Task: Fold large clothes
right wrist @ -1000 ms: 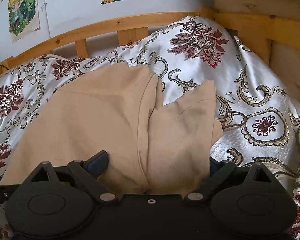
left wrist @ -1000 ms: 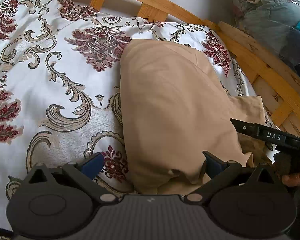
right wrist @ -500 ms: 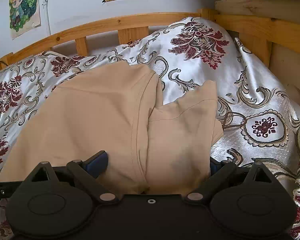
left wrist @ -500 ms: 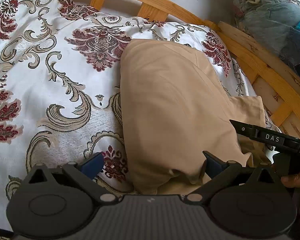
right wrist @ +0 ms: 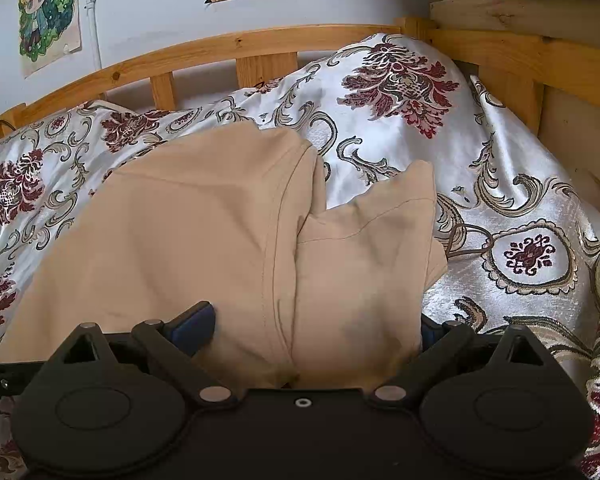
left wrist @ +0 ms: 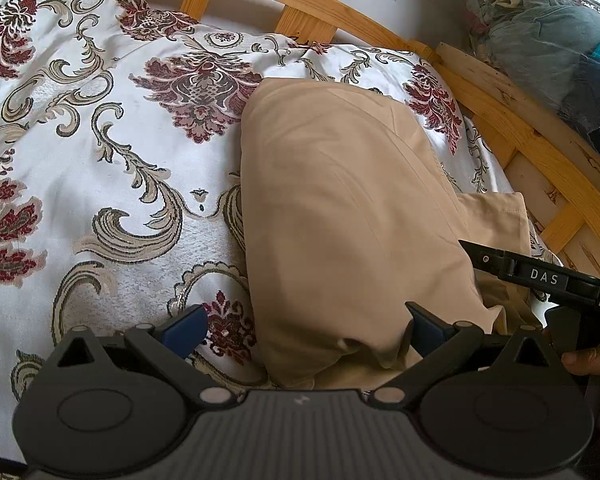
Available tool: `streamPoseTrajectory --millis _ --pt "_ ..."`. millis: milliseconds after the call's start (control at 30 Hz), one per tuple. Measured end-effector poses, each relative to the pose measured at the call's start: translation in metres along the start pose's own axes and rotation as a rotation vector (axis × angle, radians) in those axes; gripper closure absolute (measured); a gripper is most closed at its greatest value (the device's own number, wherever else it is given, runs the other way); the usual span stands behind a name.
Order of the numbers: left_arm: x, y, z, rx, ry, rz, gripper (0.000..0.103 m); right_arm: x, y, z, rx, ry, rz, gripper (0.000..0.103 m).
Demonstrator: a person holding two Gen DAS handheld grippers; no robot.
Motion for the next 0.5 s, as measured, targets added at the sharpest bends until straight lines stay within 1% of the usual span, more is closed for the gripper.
streamPoseTrajectory --millis 100,133,233,267,300,333,400,433,500 --pt "-0.004 0.002 -0.002 0.021 0.002 -0.002 0.000 0.000 0.000 0.000 0.001 0.001 -0.001 0.007" --pt "-0.009 0.005 -0.005 0.060 0.013 -0.004 0.001 0.000 0.000 0.000 0.002 0.001 -0.002 0.007" --pt "-0.025 0.015 -0.017 0.224 0.067 -0.012 0.000 0.000 0.000 0.000 -0.001 0.001 0.001 0.007" --pt "-0.026 0.016 -0.021 0.257 0.060 -0.006 0.000 0.000 0.000 0.000 0.001 0.000 0.001 0.007" --pt "-0.026 0.016 -0.027 0.264 0.049 0.007 0.000 0.000 0.000 0.000 0.002 0.000 0.000 0.006" --pt "-0.027 0.012 -0.036 0.237 0.047 0.023 0.000 0.000 0.000 0.000 0.005 0.000 0.000 0.006" --pt "-0.029 -0.001 -0.058 0.101 0.055 0.085 0.000 0.000 0.000 0.000 0.014 0.003 -0.002 0.006" --pt "-0.024 -0.008 -0.069 0.037 0.039 0.117 0.000 0.000 0.000 0.000 0.021 0.007 -0.006 0.006" --pt "-0.010 -0.017 -0.084 -0.023 -0.013 0.130 0.000 0.000 0.001 -0.001 0.027 0.012 -0.010 0.006"
Point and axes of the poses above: each gripper's, at about its wrist camera, not at the fingertips, and x roughly the way its jaws point, y to its right, z to its underside, the point moved 10 cm from there along x, roughly the way its jaws point, and after that the axes turned 11 degrees about -y, right-handed, at the moved point
